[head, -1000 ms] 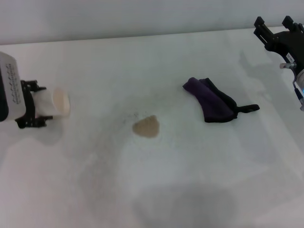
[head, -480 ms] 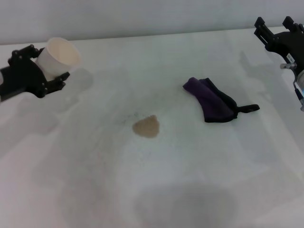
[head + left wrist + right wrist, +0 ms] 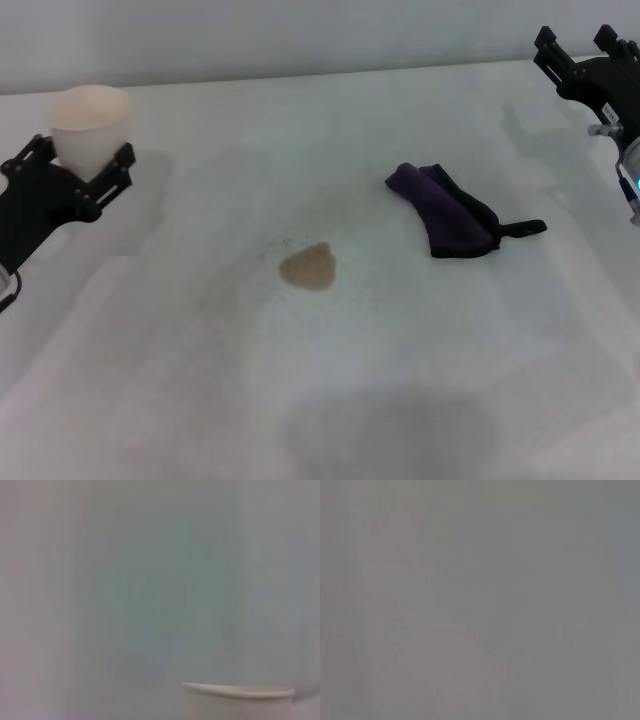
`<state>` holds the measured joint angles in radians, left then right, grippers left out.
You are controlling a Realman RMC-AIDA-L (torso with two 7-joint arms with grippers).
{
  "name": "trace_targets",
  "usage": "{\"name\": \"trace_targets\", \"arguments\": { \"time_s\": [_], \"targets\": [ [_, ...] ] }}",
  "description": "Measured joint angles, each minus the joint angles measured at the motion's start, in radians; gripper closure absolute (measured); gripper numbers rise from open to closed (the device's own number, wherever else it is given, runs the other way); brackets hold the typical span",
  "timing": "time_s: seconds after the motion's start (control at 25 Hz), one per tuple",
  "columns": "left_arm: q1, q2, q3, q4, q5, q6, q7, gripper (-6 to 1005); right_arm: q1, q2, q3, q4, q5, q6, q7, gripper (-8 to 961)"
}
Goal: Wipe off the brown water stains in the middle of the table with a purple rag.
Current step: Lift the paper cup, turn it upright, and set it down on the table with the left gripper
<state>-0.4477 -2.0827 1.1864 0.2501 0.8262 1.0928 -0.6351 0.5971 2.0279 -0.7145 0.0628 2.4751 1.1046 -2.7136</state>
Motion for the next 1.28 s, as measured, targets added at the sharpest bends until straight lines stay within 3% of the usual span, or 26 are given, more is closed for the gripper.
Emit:
{"name": "trace_targets", "arguments": {
  "time_s": [0.2,0.48,0.76,1.28],
  "targets": [
    [-0.024,-0.009,0.001,-0.141,-0.129,0.046,0.003,249,0.001,0.000,0.003,-0.014,0.003,-0.004,0.000,86],
    [-0.059,-0.019,-0.006,-0.254,-0.177,0.025,0.009,248,0.004,0.000,0.003,-0.028,0.004,-0.005,0.000,86],
    [-0.060,-0.019,-0.006,-0.267,-0.181,-0.061,0.038,245,0.010,0.000,0.003,-0.037,0.004,-0.017,0.000,87],
    [-0.045,-0.020,-0.003,-0.290,-0.178,-0.073,0.144,245,0.015,0.000,0.023,-0.037,0.004,-0.026,0.000,87]
  ]
}}
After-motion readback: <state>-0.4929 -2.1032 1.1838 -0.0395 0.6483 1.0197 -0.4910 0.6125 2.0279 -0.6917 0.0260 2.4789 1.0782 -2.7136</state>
